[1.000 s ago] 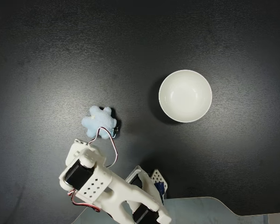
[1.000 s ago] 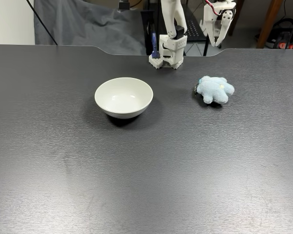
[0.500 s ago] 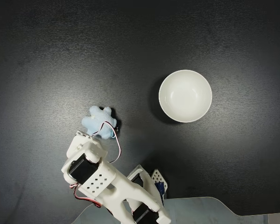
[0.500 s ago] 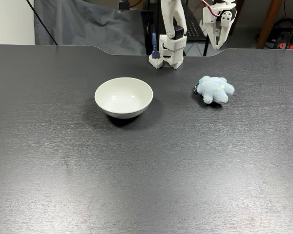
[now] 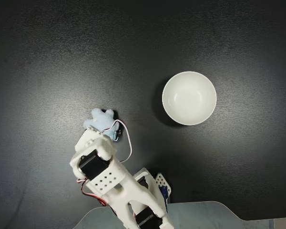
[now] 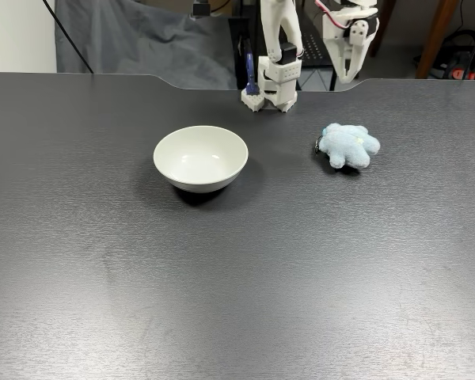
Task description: Grasp a skyblue doll and put it in the white bowl.
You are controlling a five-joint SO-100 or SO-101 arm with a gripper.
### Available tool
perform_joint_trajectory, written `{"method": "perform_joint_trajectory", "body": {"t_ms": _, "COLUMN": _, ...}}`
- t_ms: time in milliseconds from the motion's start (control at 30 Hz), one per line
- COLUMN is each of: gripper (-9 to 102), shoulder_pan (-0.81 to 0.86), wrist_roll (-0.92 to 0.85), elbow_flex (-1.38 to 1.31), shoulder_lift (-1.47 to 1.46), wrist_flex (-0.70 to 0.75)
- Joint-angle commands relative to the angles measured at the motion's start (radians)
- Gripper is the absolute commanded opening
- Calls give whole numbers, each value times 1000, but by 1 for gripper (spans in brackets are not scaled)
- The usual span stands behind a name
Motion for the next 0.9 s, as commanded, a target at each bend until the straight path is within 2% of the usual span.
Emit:
{"method": "perform_joint_trajectory", "body": {"t_ms": 0, "gripper": 0, "shoulder_pan": 38, "wrist_roll": 2, "elbow_flex": -54, "shoulder_lift": 5, "wrist_flex": -31}}
{"method": "perform_joint_trajectory", "body": {"t_ms": 167, "gripper": 0, "shoulder_pan": 34, "wrist_roll": -11, "elbow_flex": -54, "shoulder_lift": 5, "wrist_flex": -28}}
{"method": "perform_joint_trajectory", "body": {"t_ms": 267, "gripper": 5, "shoulder_pan": 25, "wrist_roll": -14, "elbow_flex": -52, "shoulder_lift": 3, "wrist_flex": -18}}
{"method": "perform_joint_trajectory", "body": {"t_ms": 333, "gripper": 14, "shoulder_pan": 0, "wrist_roll": -18, "elbow_flex": -51, "shoulder_lift": 2, "wrist_flex": -15}}
{"method": "perform_joint_trajectory", "body": {"t_ms": 500, "gripper": 45, "shoulder_pan": -15, "wrist_roll": -58, "elbow_flex": -49, "shoulder_lift": 2, "wrist_flex": -14}}
{"method": "perform_joint_trajectory", "body": {"t_ms": 633, "gripper": 61, "shoulder_pan": -17, "wrist_roll": -57, "elbow_flex": -49, "shoulder_lift": -12, "wrist_flex": 21}}
{"method": "perform_joint_trajectory", "body": {"t_ms": 867, "gripper": 64, "shoulder_pan": -14, "wrist_roll": -58, "elbow_flex": -51, "shoulder_lift": -40, "wrist_flex": 67}}
